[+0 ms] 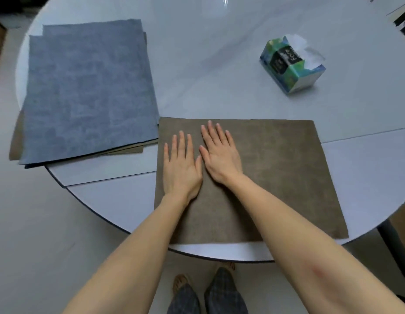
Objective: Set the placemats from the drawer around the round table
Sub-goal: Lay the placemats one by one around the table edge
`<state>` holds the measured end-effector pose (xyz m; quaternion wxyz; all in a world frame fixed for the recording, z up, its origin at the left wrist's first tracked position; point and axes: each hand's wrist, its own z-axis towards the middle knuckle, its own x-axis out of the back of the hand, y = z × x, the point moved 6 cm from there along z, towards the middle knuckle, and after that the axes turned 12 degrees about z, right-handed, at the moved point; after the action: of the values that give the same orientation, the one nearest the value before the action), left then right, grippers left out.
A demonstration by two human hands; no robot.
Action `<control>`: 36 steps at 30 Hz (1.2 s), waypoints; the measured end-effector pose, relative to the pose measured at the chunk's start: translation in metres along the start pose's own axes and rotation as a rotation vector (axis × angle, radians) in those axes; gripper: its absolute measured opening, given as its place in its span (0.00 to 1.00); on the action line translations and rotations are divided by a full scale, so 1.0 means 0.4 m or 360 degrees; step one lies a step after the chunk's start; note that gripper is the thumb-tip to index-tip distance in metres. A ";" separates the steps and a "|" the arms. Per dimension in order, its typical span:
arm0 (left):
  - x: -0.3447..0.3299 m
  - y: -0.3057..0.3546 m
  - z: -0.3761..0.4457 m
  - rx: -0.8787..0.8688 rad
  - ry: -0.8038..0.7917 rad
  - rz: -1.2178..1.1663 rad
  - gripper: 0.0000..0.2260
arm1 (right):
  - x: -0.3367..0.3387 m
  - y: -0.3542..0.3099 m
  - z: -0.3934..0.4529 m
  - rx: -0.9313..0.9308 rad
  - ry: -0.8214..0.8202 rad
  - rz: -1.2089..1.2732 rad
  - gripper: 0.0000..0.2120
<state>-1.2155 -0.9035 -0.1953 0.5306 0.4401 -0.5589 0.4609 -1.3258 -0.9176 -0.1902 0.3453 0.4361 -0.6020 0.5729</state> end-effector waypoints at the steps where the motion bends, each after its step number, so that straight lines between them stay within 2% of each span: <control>1: 0.004 -0.002 -0.002 -0.0005 0.0001 -0.0010 0.31 | 0.012 0.029 -0.004 0.0021 -0.0015 -0.0014 0.26; 2: 0.004 -0.002 -0.003 -0.0012 -0.0006 -0.0014 0.31 | 0.032 0.078 -0.015 -0.0048 0.0013 -0.0030 0.26; 5: 0.003 -0.002 -0.004 -0.0019 -0.0038 -0.0046 0.30 | 0.103 0.239 -0.085 -0.0601 0.0155 -0.0013 0.28; 6: 0.003 -0.001 -0.004 -0.0021 -0.0042 -0.0057 0.30 | 0.112 0.250 -0.097 -0.0716 0.0142 -0.0007 0.29; 7: 0.006 0.000 -0.005 -0.0019 -0.0036 -0.0071 0.29 | 0.111 0.230 -0.091 -0.0699 0.0117 0.0002 0.29; 8: 0.010 0.000 -0.008 -0.0003 -0.0018 -0.0089 0.29 | 0.101 0.181 -0.066 -0.0536 0.0083 0.0020 0.28; 11: 0.023 -0.016 -0.013 0.0174 0.0063 -0.0149 0.31 | 0.052 -0.008 0.049 0.0307 -0.0221 0.0034 0.26; 13: 0.026 -0.030 -0.016 0.0328 0.0051 -0.0155 0.33 | 0.030 -0.079 0.115 0.0600 -0.0456 0.0048 0.24; 16: 0.023 -0.032 -0.012 0.0339 0.0009 -0.0096 0.33 | 0.006 -0.115 0.183 0.0749 -0.0582 0.0050 0.23; 21: 0.020 -0.032 -0.008 0.0321 -0.0035 -0.0064 0.33 | -0.011 -0.146 0.219 0.0800 -0.0498 0.0038 0.24; 24: 0.020 -0.035 -0.007 0.0312 -0.0058 -0.0084 0.33 | 0.008 -0.101 0.179 0.0643 -0.0404 0.0031 0.24; 27: 0.017 -0.035 -0.007 0.0278 -0.0062 -0.0085 0.32 | 0.047 0.037 0.078 0.0372 -0.0256 -0.0011 0.27; 32: 0.011 -0.032 -0.003 0.0252 -0.0094 0.0006 0.33 | 0.144 0.308 -0.079 -0.0373 0.0013 -0.0022 0.28; 34: 0.011 -0.030 -0.004 0.0257 -0.0266 0.0050 0.33 | 0.154 0.340 -0.105 -0.0501 0.0023 -0.0010 0.28; 36: 0.032 -0.002 0.004 0.0169 -0.0318 0.0123 0.30 | 0.148 0.344 -0.111 -0.0515 0.0009 -0.0003 0.28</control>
<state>-1.2155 -0.9053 -0.1825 0.4301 0.4894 -0.6002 0.4639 -1.4786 -0.8863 -0.1848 0.4132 0.3738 -0.6850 0.4693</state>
